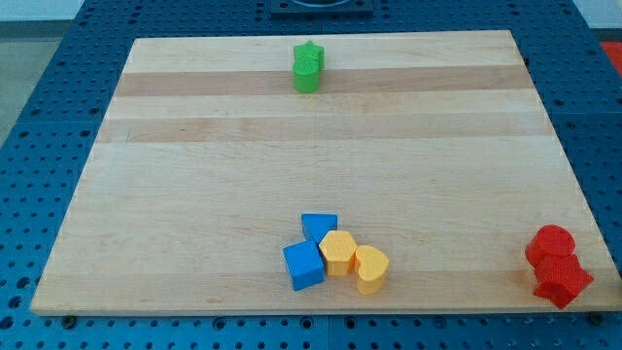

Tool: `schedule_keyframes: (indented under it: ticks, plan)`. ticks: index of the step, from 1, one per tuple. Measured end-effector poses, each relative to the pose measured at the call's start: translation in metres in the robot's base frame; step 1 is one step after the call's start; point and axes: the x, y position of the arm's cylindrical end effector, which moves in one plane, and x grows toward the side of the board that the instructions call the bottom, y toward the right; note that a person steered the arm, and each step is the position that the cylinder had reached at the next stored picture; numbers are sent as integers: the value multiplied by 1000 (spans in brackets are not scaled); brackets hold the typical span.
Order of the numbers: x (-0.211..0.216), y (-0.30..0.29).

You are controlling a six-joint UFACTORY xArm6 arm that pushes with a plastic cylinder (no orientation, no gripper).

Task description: Separate the red star and red circle

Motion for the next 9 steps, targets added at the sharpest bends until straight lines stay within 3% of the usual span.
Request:
schedule_keyframes:
  ticks: [1, 3, 5, 6, 7, 8, 9]
  plan:
    - [1, -54]
    - [-2, -85]
    - [-72, -115]
    - [-72, -117]
    - [-113, -93]
    - [-122, -43]
    - [-42, -35]
